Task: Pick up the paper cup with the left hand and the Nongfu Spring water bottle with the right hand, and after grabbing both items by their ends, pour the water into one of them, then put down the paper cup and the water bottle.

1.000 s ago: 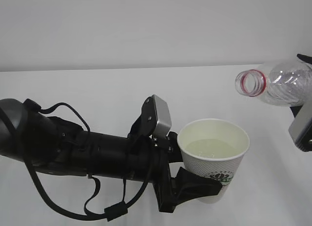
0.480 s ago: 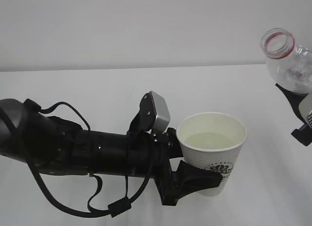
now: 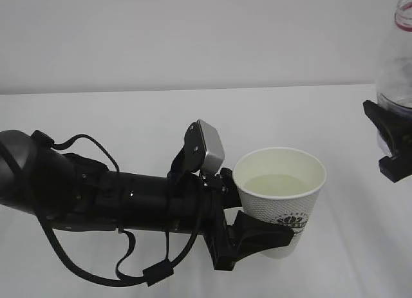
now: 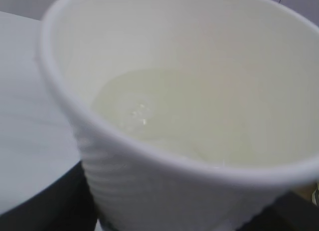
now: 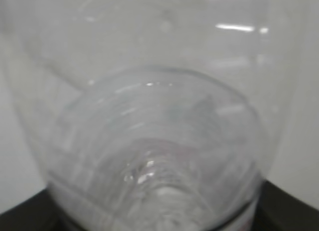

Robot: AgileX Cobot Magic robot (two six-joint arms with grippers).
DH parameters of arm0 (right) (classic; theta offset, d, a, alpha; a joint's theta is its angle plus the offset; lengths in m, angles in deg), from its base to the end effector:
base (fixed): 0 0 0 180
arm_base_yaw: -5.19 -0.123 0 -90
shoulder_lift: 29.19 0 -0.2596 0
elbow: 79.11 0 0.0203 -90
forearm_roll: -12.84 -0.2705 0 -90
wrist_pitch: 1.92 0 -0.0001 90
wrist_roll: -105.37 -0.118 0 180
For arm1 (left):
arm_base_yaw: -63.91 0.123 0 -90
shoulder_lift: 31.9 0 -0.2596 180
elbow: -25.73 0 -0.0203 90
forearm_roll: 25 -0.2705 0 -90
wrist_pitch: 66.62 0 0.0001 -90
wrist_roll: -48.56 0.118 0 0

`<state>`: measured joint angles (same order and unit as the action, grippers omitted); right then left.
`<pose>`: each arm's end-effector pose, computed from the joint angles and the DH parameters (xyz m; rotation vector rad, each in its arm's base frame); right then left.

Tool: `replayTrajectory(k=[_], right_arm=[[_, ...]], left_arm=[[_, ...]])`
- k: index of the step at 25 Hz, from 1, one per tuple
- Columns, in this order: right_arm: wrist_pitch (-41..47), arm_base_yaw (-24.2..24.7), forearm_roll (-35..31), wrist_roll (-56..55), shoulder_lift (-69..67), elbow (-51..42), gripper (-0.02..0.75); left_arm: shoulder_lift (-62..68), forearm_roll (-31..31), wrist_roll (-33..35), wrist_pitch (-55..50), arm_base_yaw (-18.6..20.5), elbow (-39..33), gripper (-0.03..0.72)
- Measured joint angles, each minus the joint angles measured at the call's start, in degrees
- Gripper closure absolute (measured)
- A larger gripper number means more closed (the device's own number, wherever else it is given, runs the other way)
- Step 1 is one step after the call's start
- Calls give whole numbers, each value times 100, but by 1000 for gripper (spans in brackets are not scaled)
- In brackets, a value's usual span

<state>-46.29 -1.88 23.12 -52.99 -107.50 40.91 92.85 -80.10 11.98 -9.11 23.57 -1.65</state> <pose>0.2555 0.0465 0.1797 -0.6013 1.5366 -0.1893 0.2310 -0.3032 0.0772 1.1862 1.6128 -1.1818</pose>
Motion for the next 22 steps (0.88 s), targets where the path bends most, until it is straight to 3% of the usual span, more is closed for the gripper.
replayTrajectory(k=[10, 22], right_arm=[[0, 0, 0, -1994, 0, 0, 256], [0, 0, 0, -3055, 0, 0, 256]], left_arm=[[0, 0, 0, 18, 0, 0, 178], [0, 0, 0, 165, 0, 0, 178]])
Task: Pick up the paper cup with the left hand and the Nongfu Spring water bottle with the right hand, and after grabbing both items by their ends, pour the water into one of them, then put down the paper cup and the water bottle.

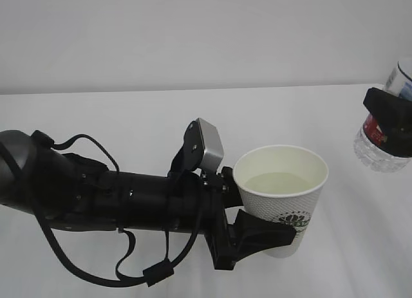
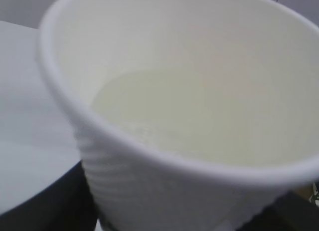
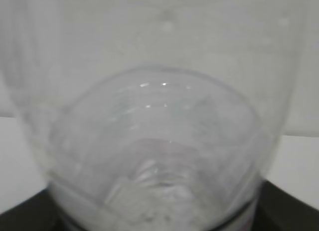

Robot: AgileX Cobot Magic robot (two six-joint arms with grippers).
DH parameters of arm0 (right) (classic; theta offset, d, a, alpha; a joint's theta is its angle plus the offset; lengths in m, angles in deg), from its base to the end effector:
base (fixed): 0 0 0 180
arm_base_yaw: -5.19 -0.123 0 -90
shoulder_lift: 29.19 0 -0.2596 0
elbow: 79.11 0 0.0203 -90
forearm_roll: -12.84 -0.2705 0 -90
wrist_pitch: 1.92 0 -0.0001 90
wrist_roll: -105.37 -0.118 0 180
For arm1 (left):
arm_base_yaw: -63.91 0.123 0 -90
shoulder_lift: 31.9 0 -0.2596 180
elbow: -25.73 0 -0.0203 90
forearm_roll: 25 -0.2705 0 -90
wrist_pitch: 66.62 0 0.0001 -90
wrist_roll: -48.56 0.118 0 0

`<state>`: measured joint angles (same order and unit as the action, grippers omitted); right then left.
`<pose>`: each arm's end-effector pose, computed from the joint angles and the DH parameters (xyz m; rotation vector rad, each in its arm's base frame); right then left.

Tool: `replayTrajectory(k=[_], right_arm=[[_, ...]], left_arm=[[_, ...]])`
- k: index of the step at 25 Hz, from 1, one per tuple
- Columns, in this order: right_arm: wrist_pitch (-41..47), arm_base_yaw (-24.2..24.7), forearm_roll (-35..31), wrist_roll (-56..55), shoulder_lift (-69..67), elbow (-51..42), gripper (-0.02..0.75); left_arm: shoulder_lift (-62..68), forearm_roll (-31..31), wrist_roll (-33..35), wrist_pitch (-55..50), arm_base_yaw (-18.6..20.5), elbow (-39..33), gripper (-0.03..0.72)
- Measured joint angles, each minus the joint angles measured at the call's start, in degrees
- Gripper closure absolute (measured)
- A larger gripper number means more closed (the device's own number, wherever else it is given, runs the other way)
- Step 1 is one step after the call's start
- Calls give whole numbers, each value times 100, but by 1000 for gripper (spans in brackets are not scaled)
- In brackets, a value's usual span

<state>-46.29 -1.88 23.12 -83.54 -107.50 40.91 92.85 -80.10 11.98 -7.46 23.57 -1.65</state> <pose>0.2555 0.0465 0.1797 -0.1753 1.6418 0.2174 0.2297 -0.3040 0.0802 1.1792 1.5884 -1.2074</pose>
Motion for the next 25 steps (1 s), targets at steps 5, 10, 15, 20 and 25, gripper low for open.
replayTrajectory(k=[5, 10, 15, 20, 25], right_arm=[[-8, 0, 0, -39, -267, 13, 256], [-567, 0, 0, -37, -929, 13, 256], [-1602, 0, -51, -37, -1742, 26, 256], [-1816, 0, -188, -41, -2417, 87, 256], [-1827, 0, -462, -41, -2680, 110, 256]], left_arm=[[0, 0, 0, 8, 0, 0, 179], [0, 0, 0, 26, 0, 0, 179], [0, 48, 0, 39, 0, 0, 179], [0, 213, 0, 48, 0, 0, 180], [0, 288, 0, 48, 0, 0, 180]])
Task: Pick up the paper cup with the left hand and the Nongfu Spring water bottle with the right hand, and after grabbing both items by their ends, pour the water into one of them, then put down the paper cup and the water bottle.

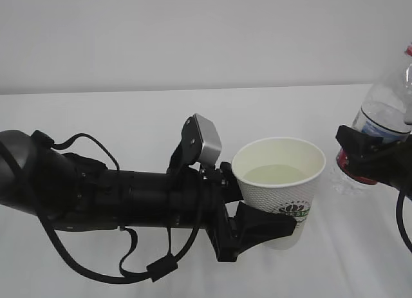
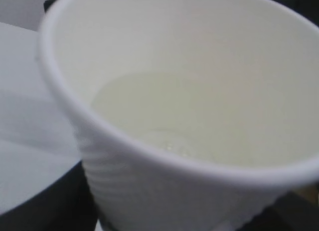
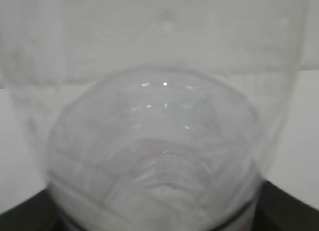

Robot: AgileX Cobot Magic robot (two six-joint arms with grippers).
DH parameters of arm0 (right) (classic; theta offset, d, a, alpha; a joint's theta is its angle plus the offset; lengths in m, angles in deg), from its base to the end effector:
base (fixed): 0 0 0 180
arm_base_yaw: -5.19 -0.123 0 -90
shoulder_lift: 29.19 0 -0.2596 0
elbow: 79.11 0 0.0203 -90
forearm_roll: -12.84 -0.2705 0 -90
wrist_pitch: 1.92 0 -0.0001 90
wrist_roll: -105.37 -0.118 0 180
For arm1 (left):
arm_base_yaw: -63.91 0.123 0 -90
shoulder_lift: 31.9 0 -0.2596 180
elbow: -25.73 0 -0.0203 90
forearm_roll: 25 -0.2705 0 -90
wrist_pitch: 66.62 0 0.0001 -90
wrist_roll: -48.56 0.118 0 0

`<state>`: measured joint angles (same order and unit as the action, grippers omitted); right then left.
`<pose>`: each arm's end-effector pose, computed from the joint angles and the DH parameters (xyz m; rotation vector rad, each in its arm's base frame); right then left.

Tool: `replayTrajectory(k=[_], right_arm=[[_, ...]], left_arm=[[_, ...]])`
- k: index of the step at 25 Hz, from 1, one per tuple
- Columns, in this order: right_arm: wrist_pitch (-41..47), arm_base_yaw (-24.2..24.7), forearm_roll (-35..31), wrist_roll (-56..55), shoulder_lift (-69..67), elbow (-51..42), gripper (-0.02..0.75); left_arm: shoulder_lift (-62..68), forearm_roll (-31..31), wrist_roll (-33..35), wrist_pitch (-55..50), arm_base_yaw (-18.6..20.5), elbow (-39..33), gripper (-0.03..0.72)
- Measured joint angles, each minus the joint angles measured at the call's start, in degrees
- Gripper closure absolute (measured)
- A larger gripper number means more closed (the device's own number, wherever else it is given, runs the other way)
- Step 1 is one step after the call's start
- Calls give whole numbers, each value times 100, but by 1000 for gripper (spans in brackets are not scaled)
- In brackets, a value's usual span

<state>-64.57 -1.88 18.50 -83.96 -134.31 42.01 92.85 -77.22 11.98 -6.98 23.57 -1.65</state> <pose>0.2736 0.0443 0.0957 -0.0691 1.7756 0.2517 0.2341 -0.3043 0.0830 1.1182 1.5964 -1.2093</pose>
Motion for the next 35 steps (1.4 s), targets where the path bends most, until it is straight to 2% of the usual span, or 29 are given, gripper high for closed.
replayTrajectory(k=[15, 35], right_arm=[[-66, 0, -126, 51, -1071, 912, 256], [-126, 0, -131, 317, -2287, 2050, 256]], left_arm=[[0, 276, 0, 0, 0, 0, 181], [0, 303, 0, 0, 86, 0, 181]])
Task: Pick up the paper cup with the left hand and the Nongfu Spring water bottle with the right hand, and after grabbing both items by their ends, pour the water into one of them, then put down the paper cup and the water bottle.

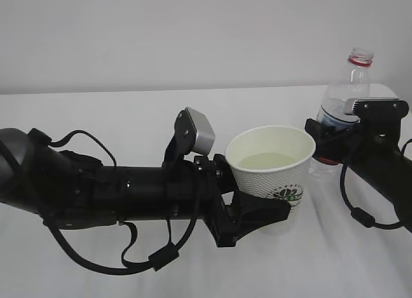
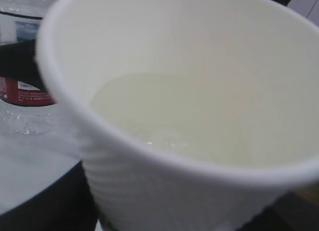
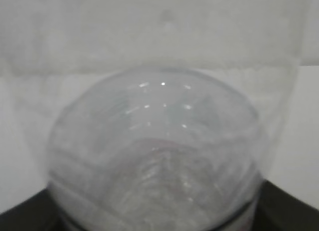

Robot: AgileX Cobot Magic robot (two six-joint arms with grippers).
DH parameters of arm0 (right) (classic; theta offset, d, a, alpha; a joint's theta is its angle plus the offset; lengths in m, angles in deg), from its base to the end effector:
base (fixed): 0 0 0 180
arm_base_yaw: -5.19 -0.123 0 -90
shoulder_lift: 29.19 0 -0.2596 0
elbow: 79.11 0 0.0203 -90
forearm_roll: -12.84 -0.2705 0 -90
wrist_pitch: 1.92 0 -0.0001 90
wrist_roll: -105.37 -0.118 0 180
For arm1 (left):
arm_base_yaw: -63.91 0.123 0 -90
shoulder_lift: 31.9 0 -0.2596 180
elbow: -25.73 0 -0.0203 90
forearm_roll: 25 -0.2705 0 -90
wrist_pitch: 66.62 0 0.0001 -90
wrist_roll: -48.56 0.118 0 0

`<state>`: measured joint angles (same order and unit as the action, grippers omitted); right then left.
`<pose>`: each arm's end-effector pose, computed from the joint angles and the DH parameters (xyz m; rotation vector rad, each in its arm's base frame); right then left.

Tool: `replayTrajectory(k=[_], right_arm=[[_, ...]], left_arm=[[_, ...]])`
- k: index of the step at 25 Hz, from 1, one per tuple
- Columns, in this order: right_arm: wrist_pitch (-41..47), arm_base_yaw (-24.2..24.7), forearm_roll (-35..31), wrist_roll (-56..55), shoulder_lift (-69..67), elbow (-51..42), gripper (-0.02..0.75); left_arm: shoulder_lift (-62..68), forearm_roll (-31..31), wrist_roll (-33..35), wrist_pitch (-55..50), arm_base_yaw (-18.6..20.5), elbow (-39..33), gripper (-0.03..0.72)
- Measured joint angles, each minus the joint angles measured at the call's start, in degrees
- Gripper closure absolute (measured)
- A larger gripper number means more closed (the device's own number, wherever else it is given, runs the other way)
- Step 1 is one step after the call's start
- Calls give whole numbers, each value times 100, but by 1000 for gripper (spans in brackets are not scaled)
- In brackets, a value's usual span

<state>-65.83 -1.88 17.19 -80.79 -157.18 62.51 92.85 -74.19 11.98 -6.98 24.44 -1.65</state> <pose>0.3545 0.0521 0.0439 -0.0932 1.7910 0.2026 0.2437 -0.3004 0.0850 1.0421 1.6165 -1.1930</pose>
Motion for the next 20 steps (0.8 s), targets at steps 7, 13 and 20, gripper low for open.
replayTrajectory(k=[7, 13, 20], right_arm=[[-23, 0, 0, 0, -31, 38, 249], [-76, 0, 0, 0, -31, 41, 87], [-103, 0, 59, 0, 58, -60, 64]], left_arm=[[0, 0, 0, 0, 0, 0, 181], [0, 0, 0, 0, 0, 0, 181], [0, 0, 0, 0, 0, 0, 181]])
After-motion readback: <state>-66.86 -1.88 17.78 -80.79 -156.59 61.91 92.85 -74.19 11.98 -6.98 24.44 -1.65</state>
